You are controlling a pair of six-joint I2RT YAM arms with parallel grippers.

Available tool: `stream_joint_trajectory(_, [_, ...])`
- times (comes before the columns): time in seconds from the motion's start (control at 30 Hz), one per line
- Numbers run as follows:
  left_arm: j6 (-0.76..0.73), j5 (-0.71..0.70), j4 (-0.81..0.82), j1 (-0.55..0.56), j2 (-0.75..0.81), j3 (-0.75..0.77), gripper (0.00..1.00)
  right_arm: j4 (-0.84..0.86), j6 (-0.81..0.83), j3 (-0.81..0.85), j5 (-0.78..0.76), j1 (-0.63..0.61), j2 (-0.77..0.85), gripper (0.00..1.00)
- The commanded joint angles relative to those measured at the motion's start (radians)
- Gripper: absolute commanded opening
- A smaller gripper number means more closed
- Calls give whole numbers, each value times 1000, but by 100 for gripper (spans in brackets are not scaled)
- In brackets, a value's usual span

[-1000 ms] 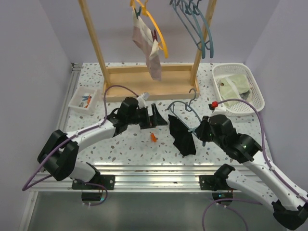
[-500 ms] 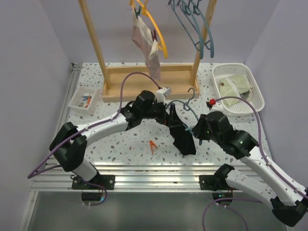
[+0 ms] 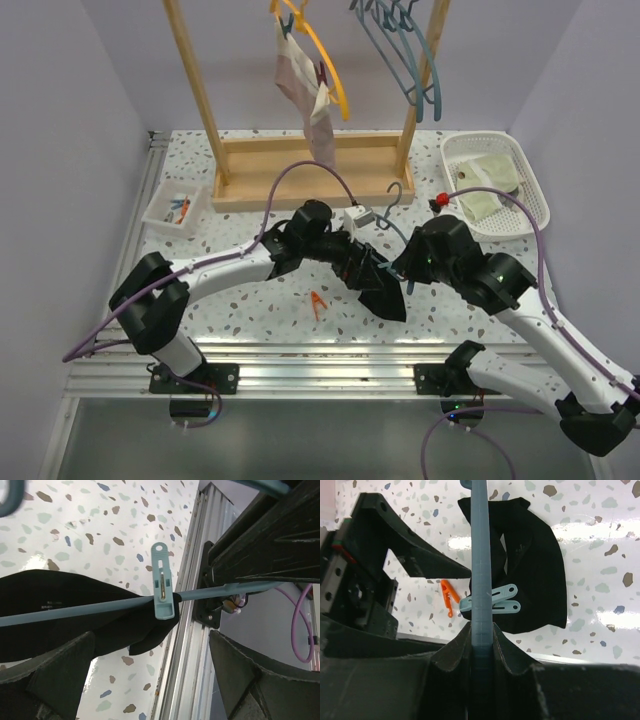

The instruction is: Remove the underwear clipped to the hanger

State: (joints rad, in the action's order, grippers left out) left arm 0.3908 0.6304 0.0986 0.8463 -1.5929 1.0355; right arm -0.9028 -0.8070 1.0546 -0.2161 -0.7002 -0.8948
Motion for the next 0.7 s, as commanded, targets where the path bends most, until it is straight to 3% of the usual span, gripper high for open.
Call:
stream_joint_trajectory(0.0, [-56,11,46,43,-39,50,98,-1,-54,38,6,1,-1,0])
stream_joint_trajectory(0.07, [-52,-27,32,63,-71,81,97,2,-61,38,9,-1,-1,0])
stream_joint_trajectory(0.17, [-43,-57,17,66,-102,101,76,-11,-60,39,-3,1,3,0])
stream_joint_trajectory(0.2, [-47,-67,3,66,-105,107,52,-15,-58,39,-5,-1,5,0])
stream_joint_trajectory(0.27, [-59,-122,-42,66,-101,113,23,-25,-57,36,-12,-1,13,0])
stream_joint_trajectory(0.3, [-69,-155,-54,66,-93,110,0,-31,-55,33,-12,-1,16,0])
stream_joint_trajectory(0.43, [-78,-265,-73,43,-39,60,0,-56,-52,18,-26,-1,36,0])
stream_joint_trajectory(0.67, [-70,-233,-85,-97,-42,3,0,-103,-37,5,-85,1,63,0])
